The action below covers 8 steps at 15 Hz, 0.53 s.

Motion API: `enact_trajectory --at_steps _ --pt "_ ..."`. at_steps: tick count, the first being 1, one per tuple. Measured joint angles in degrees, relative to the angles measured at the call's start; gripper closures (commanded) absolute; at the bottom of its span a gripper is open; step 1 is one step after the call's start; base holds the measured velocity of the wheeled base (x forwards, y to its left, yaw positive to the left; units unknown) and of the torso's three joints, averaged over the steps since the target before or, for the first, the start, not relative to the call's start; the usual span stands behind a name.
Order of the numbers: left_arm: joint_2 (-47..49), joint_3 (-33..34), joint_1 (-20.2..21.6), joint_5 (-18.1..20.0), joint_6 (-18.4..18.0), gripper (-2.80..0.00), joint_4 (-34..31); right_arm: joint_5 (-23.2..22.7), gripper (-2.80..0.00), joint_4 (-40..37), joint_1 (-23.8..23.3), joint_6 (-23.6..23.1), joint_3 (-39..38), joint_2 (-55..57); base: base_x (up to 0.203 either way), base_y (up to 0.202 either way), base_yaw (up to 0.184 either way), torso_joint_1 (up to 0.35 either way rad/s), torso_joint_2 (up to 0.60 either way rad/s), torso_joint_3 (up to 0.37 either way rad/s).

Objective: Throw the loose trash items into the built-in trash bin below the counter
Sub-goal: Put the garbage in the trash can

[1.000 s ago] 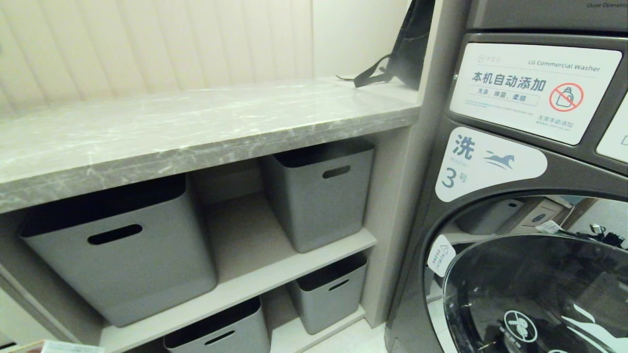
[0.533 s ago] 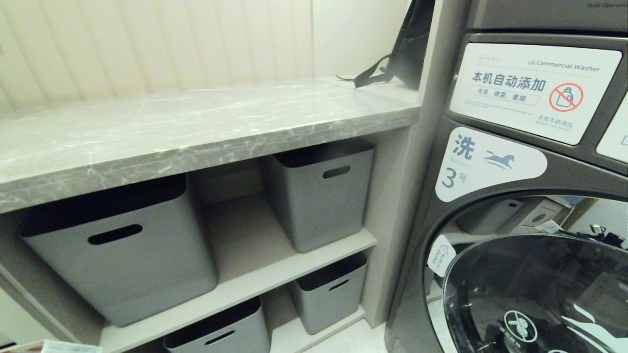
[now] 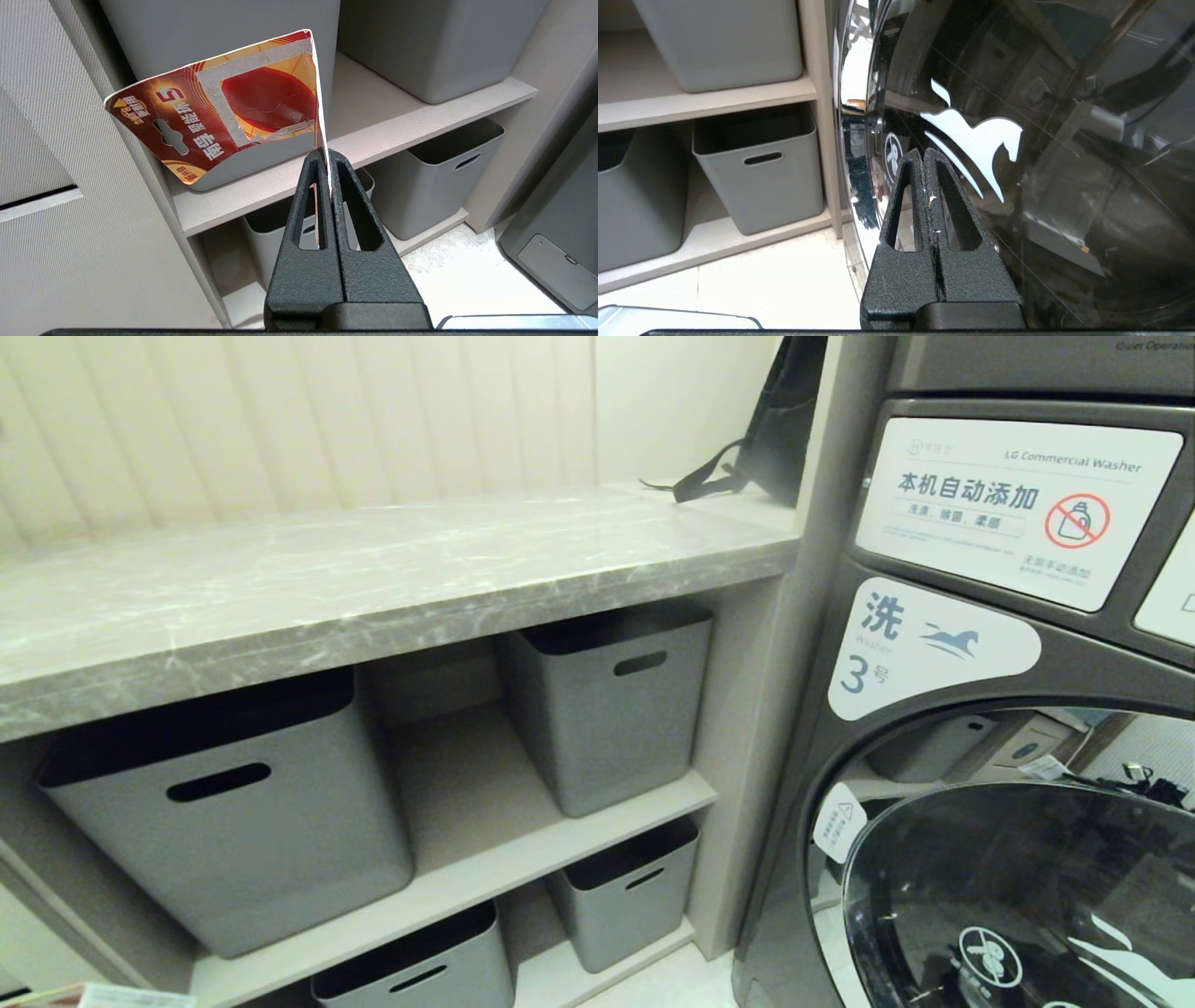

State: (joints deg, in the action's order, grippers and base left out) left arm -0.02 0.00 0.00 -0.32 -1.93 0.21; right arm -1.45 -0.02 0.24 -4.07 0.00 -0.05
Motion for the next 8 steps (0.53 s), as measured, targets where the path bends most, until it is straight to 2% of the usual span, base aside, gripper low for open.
enact_trajectory --at_steps 2,3,5,8 --pt "0.0 0.0 0.0 0.0 -0.2 0.00 0.0 0.0 0.00 0.1 0.0 0.0 0.0 0.0 0.001 -0.003 0.030 0.000 0.00 0.001" --pt "0.0 0.0 0.0 0.0 -0.4 0.00 0.0 0.0 0.00 -0.1 0.0 0.0 0.0 0.0 0.002 -0.001 0.126 -0.001 0.00 0.005" --pt "0.0 0.0 0.0 0.0 -0.4 0.00 0.0 0.0 0.00 0.0 0.0 0.0 0.0 0.0 0.000 -0.005 0.169 -0.003 0.02 0.020" --pt "0.0 0.0 0.0 0.0 -0.5 0.00 0.0 0.0 0.00 0.0 0.0 0.0 0.0 0.0 0.001 -0.007 0.172 -0.035 0.17 0.127"
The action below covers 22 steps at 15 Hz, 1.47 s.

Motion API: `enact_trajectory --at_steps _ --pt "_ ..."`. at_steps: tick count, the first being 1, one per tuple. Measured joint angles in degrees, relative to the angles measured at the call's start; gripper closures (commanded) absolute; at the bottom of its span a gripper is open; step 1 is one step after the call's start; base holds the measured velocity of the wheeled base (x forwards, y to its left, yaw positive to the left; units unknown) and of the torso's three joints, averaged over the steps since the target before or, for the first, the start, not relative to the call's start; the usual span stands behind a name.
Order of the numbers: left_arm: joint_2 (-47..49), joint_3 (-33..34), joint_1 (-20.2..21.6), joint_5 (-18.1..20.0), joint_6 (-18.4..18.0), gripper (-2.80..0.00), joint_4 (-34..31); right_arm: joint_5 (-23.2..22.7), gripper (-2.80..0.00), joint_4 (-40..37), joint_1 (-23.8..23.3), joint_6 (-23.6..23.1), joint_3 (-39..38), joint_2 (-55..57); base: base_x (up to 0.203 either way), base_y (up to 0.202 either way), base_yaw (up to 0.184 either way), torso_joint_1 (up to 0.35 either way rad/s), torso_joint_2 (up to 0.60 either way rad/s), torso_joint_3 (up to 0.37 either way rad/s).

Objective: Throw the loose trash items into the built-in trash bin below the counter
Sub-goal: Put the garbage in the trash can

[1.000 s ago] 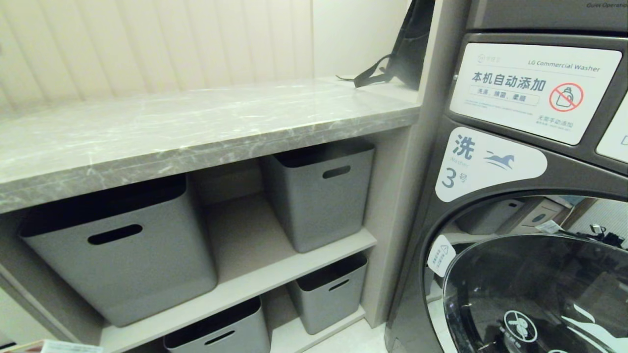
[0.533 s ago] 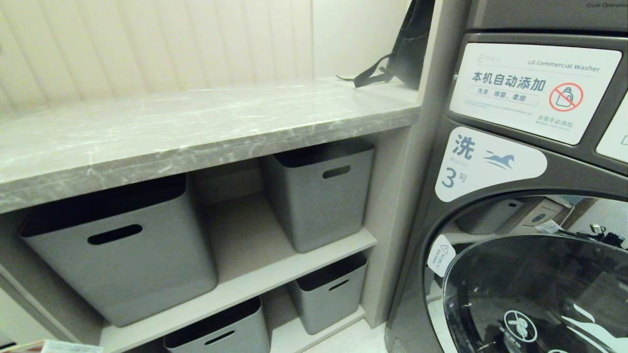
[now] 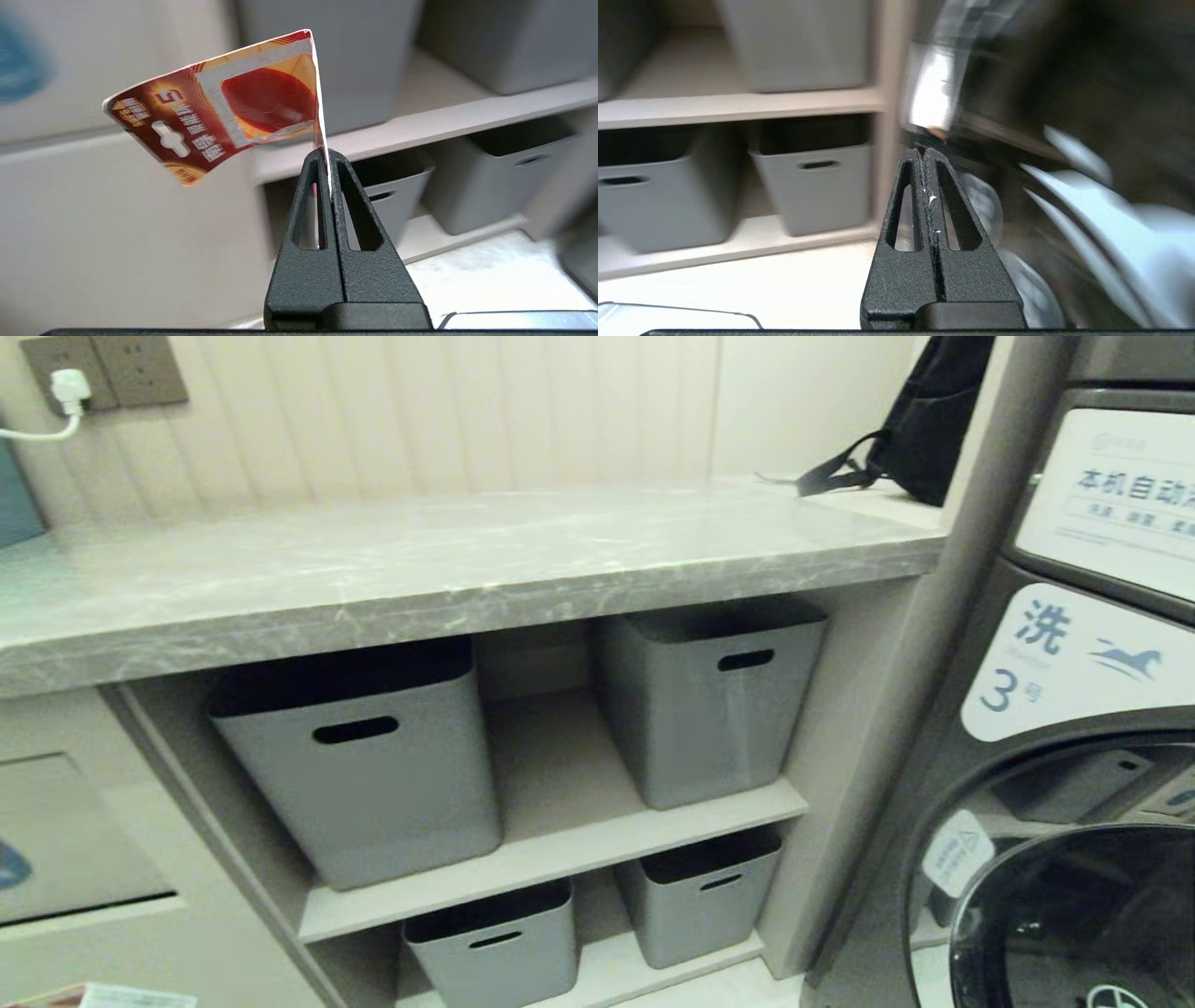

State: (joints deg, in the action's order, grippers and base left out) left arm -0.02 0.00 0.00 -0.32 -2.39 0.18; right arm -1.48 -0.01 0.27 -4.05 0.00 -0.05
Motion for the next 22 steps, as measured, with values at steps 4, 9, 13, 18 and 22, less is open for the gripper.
enact_trajectory --at_steps 4,9,13,18,22 --pt "0.0 0.0 0.0 0.0 -0.1 0.00 0.0 0.0 0.00 0.0 0.0 0.0 0.0 0.0 0.001 -0.009 0.174 -0.003 0.03 0.024" --pt "0.0 0.0 0.0 0.3 -1.7 0.00 0.1 0.8 0.00 0.0 0.0 3.2 0.0 0.0 0.001 -0.006 0.098 0.003 0.00 0.004" --pt "0.1 -4.1 -0.1 5.1 -2.4 0.00 1.1 0.8 0.00 0.0 -0.1 3.3 0.0 0.0 0.000 0.000 0.000 0.000 0.00 0.000" --pt "13.5 -13.9 -0.2 -0.1 -0.4 0.00 2.9 0.8 0.00 0.0 0.0 3.3 0.0 0.0 0.000 0.000 0.000 0.000 0.00 0.000" --pt "26.0 -20.5 1.6 -6.1 3.5 0.00 4.7 0.8 0.00 0.0 0.0 3.3 0.0 0.0 0.000 0.000 0.000 0.000 0.00 0.000"
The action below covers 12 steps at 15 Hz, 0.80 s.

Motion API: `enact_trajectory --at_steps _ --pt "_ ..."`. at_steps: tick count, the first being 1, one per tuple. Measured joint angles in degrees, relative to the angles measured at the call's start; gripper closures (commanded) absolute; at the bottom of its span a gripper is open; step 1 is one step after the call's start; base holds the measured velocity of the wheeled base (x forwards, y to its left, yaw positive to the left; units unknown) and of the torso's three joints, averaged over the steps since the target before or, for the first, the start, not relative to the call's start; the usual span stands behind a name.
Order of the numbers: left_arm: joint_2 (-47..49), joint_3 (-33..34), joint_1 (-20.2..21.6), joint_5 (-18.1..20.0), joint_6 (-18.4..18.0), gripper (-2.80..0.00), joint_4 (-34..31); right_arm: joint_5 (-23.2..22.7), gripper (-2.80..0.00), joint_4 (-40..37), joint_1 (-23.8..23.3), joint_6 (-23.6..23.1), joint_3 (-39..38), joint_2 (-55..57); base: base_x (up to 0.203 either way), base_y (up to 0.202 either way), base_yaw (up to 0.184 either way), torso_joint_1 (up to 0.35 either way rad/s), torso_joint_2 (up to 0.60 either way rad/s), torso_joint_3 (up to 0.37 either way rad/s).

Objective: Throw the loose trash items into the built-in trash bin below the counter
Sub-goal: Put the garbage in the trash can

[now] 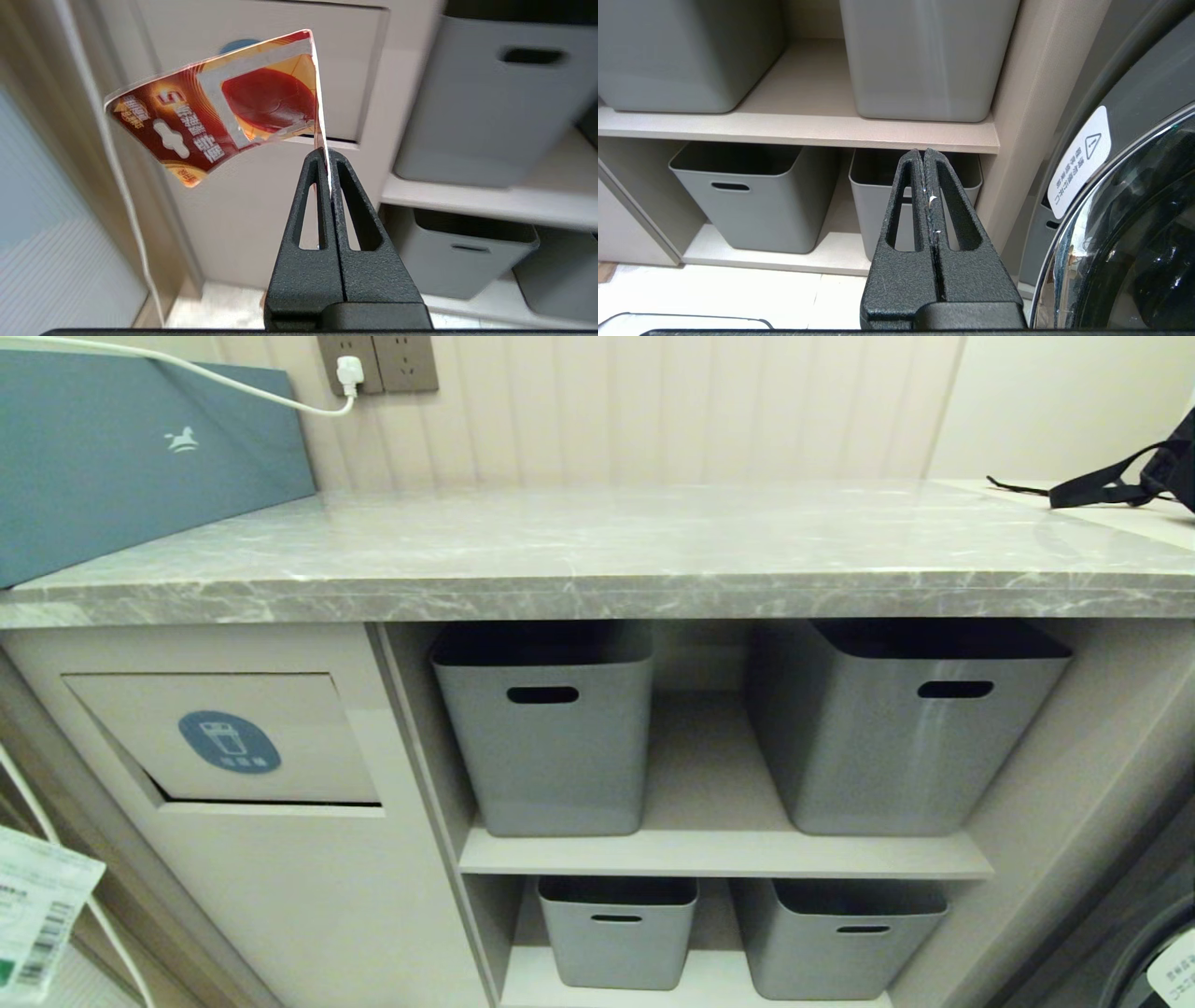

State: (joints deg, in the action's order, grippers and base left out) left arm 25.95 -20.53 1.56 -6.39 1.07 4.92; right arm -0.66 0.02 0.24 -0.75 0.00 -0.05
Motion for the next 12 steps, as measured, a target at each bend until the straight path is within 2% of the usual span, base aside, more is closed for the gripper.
enact_trajectory --at_steps 2,4,12 --pt "5.7 -2.3 3.1 0.4 2.8 0.00 0.4 0.0 0.00 0.0 0.0 0.0 0.0 0.0 0.000 0.000 0.000 0.000 0.00 0.000" --pt "12.2 -3.2 6.6 1.8 4.3 0.00 4.6 0.0 0.00 0.0 0.0 0.0 0.0 0.0 0.000 0.000 0.000 0.000 0.00 0.000" --pt "39.5 5.8 16.1 10.5 4.0 0.00 42.6 0.0 0.00 0.0 0.0 0.0 0.0 0.0 0.000 0.000 0.000 0.000 0.00 0.000"
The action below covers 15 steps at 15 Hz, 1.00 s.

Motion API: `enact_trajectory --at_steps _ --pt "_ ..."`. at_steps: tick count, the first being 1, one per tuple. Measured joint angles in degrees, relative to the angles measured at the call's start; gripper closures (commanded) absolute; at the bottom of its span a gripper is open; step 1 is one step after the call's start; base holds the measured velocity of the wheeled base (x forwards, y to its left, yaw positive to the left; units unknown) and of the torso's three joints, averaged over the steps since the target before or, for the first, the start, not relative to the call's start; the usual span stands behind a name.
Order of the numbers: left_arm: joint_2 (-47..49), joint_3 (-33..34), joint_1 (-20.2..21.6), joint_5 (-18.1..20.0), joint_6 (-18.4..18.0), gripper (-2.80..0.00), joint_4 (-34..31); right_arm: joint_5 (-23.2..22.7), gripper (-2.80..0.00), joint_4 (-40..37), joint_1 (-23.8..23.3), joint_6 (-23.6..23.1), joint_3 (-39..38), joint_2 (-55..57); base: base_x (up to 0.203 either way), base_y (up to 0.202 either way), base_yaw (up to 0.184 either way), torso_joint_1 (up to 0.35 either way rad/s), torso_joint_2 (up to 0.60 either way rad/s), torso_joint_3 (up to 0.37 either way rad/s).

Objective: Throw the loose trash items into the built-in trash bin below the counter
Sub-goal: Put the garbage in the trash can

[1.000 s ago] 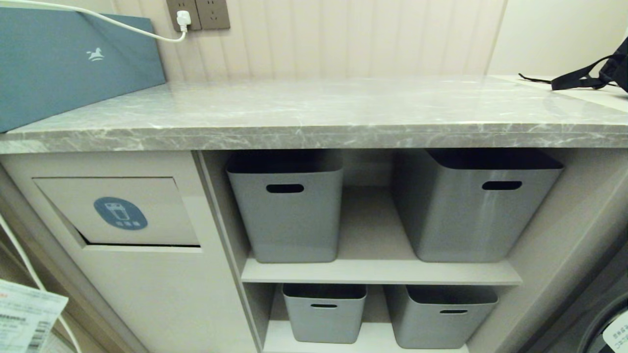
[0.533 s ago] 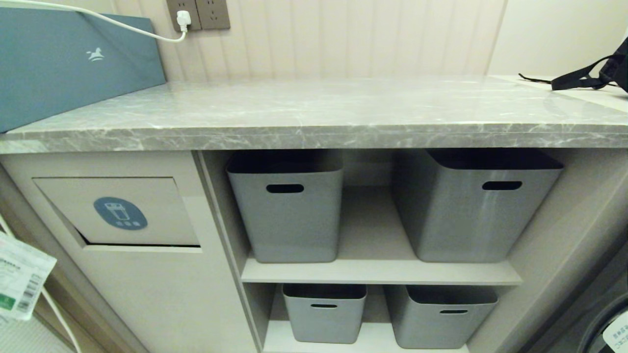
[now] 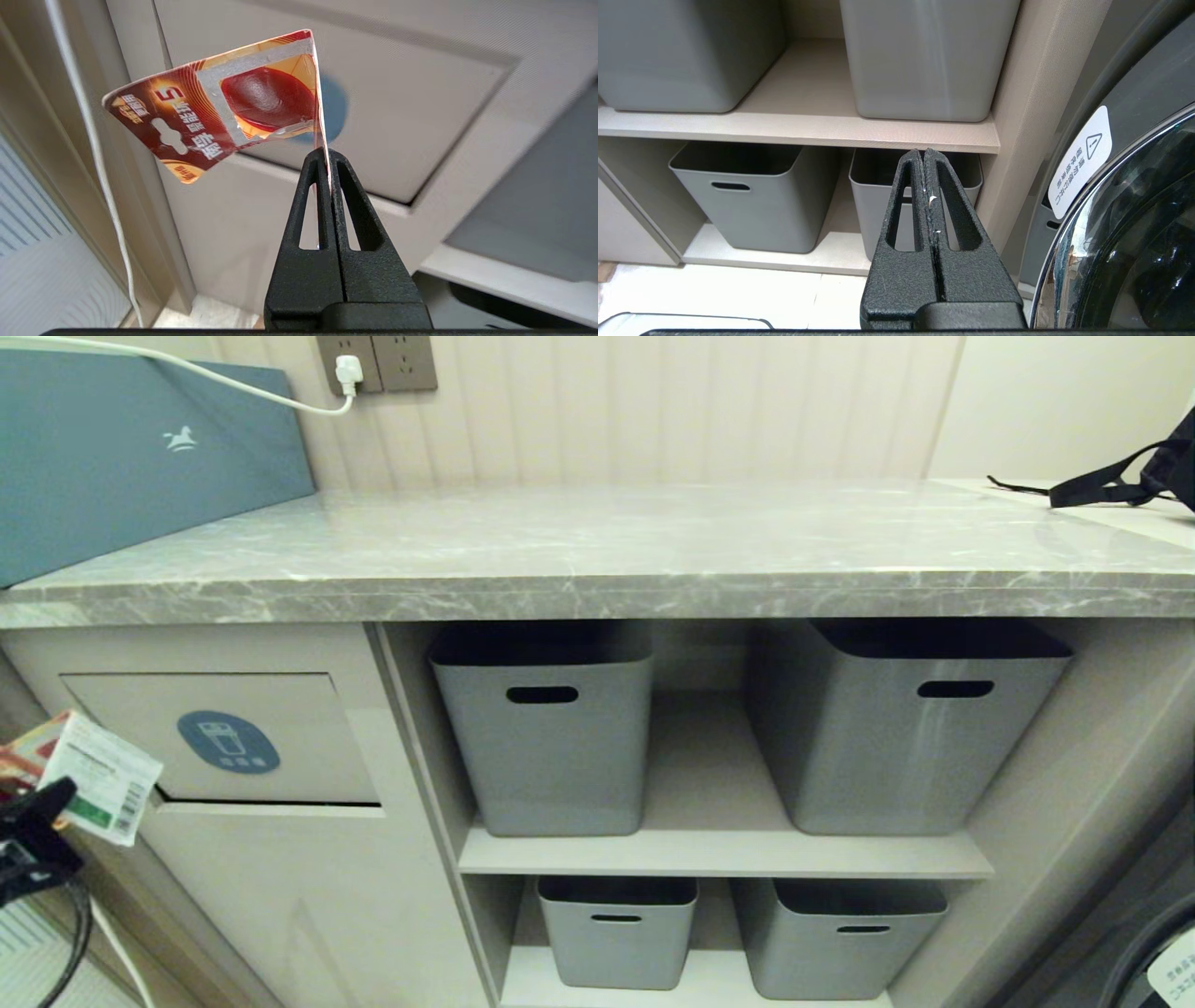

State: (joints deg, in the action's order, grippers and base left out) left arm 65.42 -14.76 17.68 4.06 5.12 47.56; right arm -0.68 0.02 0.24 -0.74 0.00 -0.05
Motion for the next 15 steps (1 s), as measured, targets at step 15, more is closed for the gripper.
enact_trajectory --at_steps 15 --pt "45.1 -6.5 2.2 5.2 -2.6 0.00 37.0 0.0 0.00 0.0 0.0 0.0 0.0 0.0 0.000 0.000 0.000 0.000 0.00 0.000"
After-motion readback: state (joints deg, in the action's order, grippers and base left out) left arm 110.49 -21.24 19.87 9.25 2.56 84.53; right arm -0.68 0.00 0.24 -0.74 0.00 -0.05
